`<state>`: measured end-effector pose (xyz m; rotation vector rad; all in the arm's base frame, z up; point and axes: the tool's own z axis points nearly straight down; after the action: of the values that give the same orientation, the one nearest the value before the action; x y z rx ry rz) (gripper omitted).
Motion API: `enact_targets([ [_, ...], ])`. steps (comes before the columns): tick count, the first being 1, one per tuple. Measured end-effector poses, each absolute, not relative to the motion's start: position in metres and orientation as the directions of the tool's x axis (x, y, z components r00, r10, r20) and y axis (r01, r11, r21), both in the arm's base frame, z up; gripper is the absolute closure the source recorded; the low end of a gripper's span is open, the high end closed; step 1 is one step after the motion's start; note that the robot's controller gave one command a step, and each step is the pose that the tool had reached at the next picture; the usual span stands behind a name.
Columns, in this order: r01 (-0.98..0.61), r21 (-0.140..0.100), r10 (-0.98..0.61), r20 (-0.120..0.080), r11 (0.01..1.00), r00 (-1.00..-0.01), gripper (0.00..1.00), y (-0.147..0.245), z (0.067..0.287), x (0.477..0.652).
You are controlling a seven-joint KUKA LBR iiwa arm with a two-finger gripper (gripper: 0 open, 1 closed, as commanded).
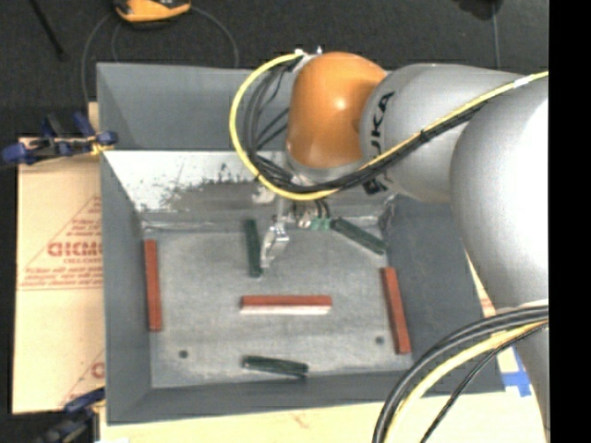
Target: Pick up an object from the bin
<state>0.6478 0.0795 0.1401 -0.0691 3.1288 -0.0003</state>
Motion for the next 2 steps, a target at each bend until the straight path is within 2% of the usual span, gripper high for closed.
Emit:
enact_targets([
  [1,-0.091,0.004,-0.091,-0.028,0.996,-0.995,1.0,0.0651,0.083,0.636],
  [2,-0.09,0.004,-0.09,-0.028,0.996,-0.996,1.0,0.0651,0.083,0.6358],
])
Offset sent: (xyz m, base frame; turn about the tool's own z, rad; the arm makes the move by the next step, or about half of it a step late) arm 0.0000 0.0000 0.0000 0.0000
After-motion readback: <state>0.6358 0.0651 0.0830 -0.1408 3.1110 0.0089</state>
